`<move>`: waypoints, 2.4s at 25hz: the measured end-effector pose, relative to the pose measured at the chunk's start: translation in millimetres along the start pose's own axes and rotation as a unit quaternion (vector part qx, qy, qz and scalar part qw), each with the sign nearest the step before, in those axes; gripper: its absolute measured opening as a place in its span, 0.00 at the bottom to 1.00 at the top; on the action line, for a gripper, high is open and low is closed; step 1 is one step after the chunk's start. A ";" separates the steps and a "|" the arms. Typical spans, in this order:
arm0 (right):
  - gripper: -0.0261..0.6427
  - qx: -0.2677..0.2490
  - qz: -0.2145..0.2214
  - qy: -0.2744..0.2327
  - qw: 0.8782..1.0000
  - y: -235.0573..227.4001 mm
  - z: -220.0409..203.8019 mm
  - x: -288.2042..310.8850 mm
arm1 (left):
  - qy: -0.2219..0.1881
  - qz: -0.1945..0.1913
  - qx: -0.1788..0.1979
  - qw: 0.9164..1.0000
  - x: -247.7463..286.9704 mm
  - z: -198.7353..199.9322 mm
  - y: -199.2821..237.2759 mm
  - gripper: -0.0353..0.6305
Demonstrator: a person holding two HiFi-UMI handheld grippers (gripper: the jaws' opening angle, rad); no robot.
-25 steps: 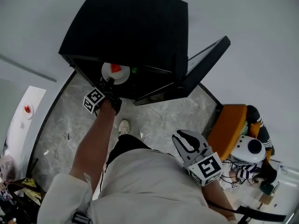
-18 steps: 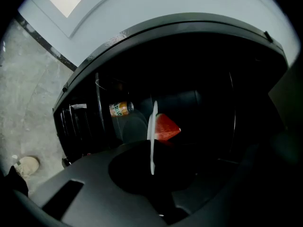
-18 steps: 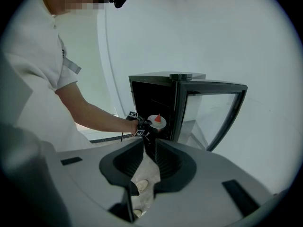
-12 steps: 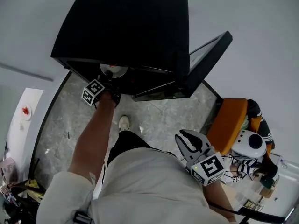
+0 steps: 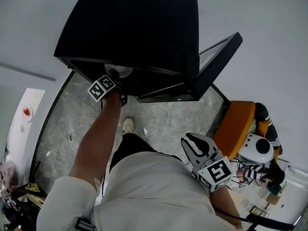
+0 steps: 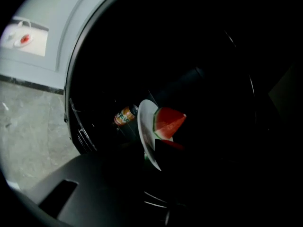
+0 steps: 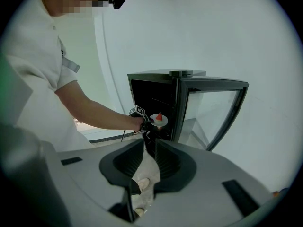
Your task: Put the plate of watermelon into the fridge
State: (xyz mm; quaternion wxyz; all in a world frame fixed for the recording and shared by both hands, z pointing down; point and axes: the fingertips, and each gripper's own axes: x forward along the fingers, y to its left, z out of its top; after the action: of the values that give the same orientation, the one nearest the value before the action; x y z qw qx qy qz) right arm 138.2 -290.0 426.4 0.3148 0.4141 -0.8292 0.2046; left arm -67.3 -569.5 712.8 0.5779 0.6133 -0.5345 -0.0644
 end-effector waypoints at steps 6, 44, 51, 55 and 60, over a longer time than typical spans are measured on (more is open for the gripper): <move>0.17 0.003 -0.002 0.002 1.000 0.1 -3.1 -2.1 | 0.026 0.071 0.110 0.991 2.1 1.6 2.3 0.21; 0.12 -0.030 0.084 -0.099 0.991 30.4 -104.1 -112.0 | -0.016 -0.024 0.208 0.978 -228.6 -124.1 -88.7 0.07; 0.08 -0.036 0.128 -0.112 0.985 62.3 -136.0 -129.5 | 0.053 -0.099 0.242 0.964 -336.0 -216.7 -113.9 0.07; 0.07 -0.033 0.134 -0.119 0.983 81.8 -145.7 -138.6 | 0.112 -0.140 0.292 0.939 -388.8 -269.7 -131.7 0.07; 0.07 -0.035 0.124 -0.120 0.984 105.3 -156.1 -145.4 | 0.172 -0.196 0.317 0.912 -439.6 -324.0 -149.2 0.07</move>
State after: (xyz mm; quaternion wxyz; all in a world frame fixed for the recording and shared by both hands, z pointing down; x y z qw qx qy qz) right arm 174.1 -54.9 429.7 0.1998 0.3179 -0.9126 0.1616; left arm 60.4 -76.9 464.7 0.4116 0.8583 -0.2886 0.1033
